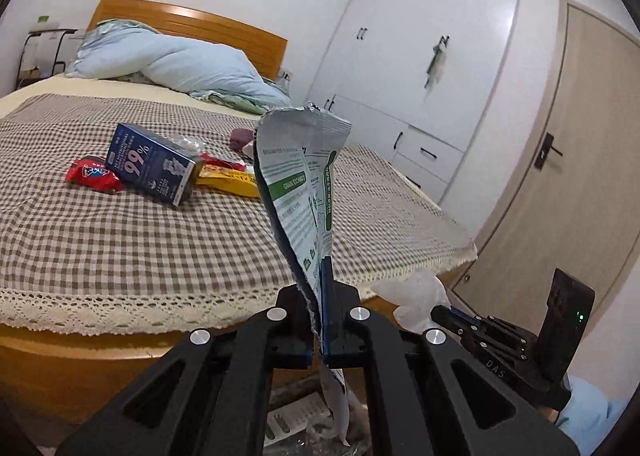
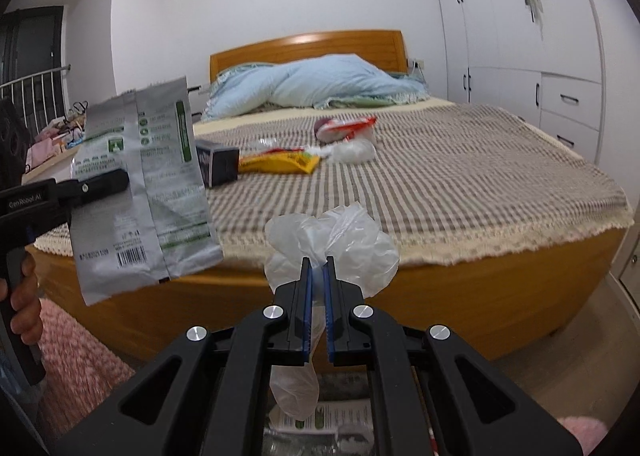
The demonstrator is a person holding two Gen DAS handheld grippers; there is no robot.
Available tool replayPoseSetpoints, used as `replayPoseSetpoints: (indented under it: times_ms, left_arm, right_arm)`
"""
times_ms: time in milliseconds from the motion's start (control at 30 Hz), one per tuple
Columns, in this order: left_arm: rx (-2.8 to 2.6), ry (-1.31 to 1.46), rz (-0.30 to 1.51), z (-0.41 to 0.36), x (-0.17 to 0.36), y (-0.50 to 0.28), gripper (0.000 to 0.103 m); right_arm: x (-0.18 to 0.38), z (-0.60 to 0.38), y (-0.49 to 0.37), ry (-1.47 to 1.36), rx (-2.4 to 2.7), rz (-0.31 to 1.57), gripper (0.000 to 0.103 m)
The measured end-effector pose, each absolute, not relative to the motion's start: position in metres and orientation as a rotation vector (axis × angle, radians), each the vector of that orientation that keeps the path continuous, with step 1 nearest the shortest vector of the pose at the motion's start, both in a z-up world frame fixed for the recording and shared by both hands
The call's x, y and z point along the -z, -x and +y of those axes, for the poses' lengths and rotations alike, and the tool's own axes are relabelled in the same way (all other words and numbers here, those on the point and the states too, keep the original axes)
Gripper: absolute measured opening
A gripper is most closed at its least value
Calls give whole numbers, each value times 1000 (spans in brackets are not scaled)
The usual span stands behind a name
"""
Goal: Collect trash
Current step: 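Carry the foil pouch with the left tool while the right tool carries the gloves toward the wastebasket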
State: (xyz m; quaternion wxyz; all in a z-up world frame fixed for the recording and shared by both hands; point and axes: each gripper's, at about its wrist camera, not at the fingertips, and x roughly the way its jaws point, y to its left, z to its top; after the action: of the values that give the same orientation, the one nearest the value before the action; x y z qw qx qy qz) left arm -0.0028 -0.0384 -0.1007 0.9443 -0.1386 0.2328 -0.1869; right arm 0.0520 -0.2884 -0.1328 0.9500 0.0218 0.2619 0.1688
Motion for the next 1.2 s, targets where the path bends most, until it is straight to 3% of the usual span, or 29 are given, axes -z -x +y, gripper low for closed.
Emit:
replayPoseSetpoints:
  times_ms: [733,1200]
  left_arm:
    - [429,-70,625,-95,147,6,0]
    - [495,-273,778,-140,211,-6,0]
  right_arm:
    - [200,-299,-35,-18,-323,779,5]
    - [253,-309,-40,-9,-312,954,5]
